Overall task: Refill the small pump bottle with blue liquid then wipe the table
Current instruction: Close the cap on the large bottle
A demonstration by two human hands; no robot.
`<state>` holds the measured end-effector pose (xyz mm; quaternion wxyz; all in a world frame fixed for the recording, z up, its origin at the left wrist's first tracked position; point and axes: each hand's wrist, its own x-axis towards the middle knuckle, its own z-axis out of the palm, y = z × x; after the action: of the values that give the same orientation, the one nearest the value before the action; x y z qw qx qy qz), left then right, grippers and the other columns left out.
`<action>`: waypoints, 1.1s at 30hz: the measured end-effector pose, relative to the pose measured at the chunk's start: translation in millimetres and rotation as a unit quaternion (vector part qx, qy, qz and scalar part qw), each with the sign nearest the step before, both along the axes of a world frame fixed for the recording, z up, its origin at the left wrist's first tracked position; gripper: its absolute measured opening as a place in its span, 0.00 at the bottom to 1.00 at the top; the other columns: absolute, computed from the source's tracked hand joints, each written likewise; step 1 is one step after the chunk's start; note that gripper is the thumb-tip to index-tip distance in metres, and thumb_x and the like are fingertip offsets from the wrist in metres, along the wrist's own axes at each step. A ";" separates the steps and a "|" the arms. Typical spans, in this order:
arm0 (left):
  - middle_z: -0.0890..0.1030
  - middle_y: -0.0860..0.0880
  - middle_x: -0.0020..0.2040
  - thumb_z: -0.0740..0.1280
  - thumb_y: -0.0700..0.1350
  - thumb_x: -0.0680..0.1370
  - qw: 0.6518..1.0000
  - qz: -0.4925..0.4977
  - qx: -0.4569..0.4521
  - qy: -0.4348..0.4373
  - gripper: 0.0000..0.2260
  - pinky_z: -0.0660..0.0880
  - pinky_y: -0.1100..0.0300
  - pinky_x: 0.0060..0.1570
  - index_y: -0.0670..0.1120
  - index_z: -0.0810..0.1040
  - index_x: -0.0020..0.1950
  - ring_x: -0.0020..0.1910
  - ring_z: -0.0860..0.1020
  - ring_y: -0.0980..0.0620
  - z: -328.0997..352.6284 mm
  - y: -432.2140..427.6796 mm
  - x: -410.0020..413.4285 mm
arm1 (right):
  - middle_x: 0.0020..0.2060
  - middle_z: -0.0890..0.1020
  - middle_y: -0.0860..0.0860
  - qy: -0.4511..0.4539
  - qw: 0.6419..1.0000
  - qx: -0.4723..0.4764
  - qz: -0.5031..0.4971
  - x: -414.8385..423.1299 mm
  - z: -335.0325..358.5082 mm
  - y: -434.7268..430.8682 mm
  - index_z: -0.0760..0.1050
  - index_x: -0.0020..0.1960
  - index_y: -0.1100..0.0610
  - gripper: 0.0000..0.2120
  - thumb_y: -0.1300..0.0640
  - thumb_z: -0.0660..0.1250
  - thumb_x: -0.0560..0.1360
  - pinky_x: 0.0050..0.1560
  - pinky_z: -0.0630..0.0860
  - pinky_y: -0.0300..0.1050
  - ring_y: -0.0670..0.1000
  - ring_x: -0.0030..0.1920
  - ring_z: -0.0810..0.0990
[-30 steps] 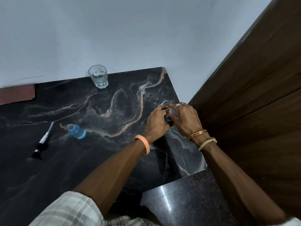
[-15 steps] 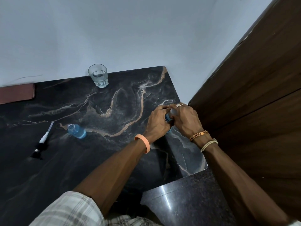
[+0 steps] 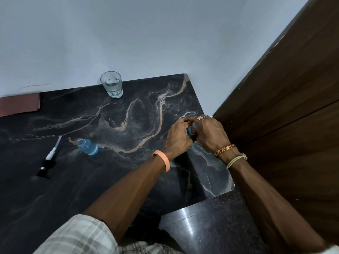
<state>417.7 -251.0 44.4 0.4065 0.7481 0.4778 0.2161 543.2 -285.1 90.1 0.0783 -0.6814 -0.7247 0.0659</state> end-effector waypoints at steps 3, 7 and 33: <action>0.76 0.50 0.66 0.77 0.47 0.72 1.000 0.004 -0.006 0.002 0.22 0.74 0.60 0.60 0.48 0.79 0.65 0.63 0.76 0.51 -1.1 0.7 0.0 | 0.51 0.82 0.54 0.036 0.999 0.023 -0.015 -1.2 0.4 -2.7 0.79 0.59 0.55 0.15 0.63 0.65 0.73 0.46 0.78 0.46 0.56 0.50 0.81; 0.75 0.49 0.67 0.78 0.44 0.71 1.000 0.005 -0.003 0.007 0.23 0.73 0.59 0.61 0.46 0.79 0.65 0.64 0.76 0.49 1.9 0.7 0.8 | 0.55 0.75 0.55 -0.031 0.999 -0.001 0.027 4.8 -8.1 -4.0 0.74 0.61 0.56 0.13 0.60 0.63 0.77 0.40 0.74 0.45 0.57 0.47 0.80; 0.80 0.51 0.60 0.81 0.45 0.65 1.000 0.012 -0.015 -0.004 0.21 0.78 0.53 0.57 0.47 0.84 0.57 0.56 0.79 0.50 0.7 9.1 2.1 | 0.42 0.82 0.56 -0.069 0.996 -0.059 0.005 17.2 -9.8 21.3 0.66 0.47 0.53 0.15 0.40 0.58 0.79 0.36 0.66 0.47 0.61 0.41 0.81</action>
<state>419.8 -241.9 45.1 0.4171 0.7351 0.4884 0.2171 560.4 -263.8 80.3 -0.0131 -0.6841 -0.7266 0.0619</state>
